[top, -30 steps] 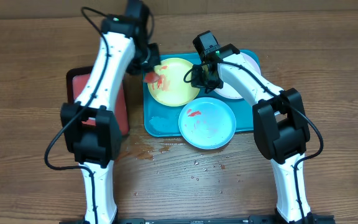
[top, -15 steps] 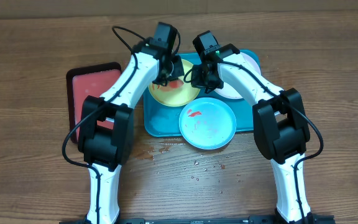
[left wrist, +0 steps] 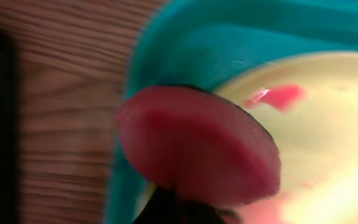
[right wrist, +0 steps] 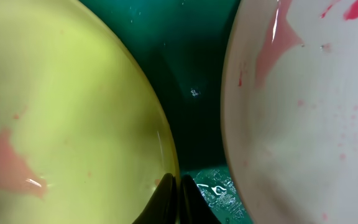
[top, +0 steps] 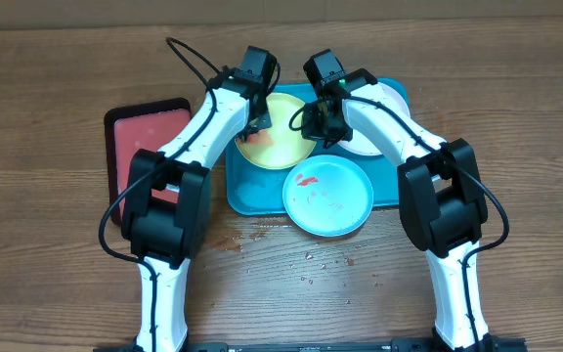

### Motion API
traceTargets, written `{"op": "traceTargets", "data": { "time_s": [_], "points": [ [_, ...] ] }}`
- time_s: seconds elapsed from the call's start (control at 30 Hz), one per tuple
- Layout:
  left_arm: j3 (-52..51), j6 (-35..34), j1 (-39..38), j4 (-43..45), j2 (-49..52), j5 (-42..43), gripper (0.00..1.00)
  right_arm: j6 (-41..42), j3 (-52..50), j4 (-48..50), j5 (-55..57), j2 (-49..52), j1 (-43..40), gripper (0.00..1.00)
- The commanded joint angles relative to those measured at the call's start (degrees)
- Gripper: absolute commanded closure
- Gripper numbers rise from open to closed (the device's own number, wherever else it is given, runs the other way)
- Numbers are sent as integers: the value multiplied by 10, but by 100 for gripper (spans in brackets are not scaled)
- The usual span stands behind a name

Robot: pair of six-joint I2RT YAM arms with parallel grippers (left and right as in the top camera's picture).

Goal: Clean dirty plates on tray and stack at the side
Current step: 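Scrub the yellow plate with the sponge in the left gripper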

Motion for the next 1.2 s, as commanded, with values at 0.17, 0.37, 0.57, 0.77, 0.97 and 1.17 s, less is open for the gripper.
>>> {"op": "traceTargets", "data": {
  "time_s": [0.17,0.37,0.57,0.77,0.97,1.17],
  "points": [
    [53,43,6,-3,-21,35,96,-8,-4,-14,14,4,-2,96],
    [64,32,4,35,-16,275,96,-8,-4,-14,14,4,-2,96],
    [64,23,-2,33,18,273,96,-8,-4,-17,12,4,-2,96],
    [64,-8,-2,34,63,276,94,-8,-4,-20,12,4,-2,96],
    [64,-18,0,26,98,274,96,-8,-4,-27,12,4,-2,96],
    [67,-27,26,-55,100,197,96,-8,-4,-35,12,4,-2,96]
  ]
}}
